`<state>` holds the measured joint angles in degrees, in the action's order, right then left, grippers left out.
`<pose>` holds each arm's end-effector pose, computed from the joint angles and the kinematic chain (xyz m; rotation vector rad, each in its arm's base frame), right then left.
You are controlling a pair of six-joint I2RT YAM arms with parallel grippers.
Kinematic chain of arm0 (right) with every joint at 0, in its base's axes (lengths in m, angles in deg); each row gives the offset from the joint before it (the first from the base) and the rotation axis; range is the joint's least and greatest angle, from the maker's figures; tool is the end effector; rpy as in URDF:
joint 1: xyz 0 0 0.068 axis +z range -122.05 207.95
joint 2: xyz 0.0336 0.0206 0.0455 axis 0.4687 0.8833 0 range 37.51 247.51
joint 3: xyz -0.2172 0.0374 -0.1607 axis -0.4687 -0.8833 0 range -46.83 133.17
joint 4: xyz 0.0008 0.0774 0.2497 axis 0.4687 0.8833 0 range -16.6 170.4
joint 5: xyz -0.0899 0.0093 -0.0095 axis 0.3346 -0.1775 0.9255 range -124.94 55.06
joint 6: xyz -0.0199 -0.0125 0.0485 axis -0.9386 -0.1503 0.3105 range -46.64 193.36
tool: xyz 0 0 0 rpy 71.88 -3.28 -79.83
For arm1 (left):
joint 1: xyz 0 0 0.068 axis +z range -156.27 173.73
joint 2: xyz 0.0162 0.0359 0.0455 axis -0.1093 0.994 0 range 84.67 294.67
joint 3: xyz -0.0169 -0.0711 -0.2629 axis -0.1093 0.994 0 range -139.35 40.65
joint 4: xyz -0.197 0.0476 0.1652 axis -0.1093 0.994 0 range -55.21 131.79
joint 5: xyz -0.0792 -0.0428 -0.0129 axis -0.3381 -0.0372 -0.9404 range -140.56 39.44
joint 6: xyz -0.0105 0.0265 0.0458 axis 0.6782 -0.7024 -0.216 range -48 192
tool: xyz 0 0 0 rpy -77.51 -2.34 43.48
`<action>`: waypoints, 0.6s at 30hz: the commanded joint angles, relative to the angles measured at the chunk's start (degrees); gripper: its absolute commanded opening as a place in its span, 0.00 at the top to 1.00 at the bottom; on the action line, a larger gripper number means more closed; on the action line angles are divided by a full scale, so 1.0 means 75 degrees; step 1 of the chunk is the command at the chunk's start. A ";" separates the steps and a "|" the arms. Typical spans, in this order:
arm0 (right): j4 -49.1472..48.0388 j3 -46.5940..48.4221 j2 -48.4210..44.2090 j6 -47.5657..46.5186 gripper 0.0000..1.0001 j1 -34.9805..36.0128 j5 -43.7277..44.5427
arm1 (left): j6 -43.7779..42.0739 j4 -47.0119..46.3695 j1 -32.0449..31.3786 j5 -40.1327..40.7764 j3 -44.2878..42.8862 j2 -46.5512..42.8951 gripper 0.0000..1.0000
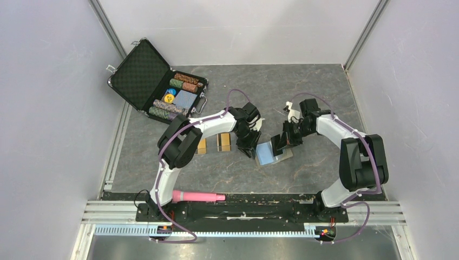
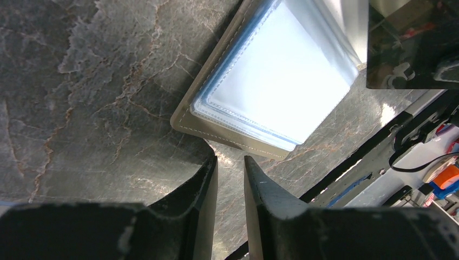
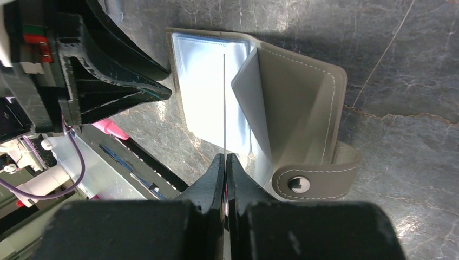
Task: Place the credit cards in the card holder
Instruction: Insert the credit card into the card holder.
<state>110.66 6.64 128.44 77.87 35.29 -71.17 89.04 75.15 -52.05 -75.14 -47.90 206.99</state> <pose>0.2774 0.0570 0.1771 -0.1915 2.7906 0.9480 0.2875 -0.3166 0.1480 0.8409 2.9123 -0.7836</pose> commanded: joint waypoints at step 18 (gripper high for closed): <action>0.0136 0.0355 0.1114 -0.0532 1.00 -0.0011 -0.0136 | -0.0415 0.0192 -0.0072 0.0160 -0.0216 0.0367 0.70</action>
<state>112.47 8.56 135.53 75.21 35.29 -71.12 88.97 75.65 -52.05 -75.12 -48.42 207.37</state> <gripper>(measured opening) 0.006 0.305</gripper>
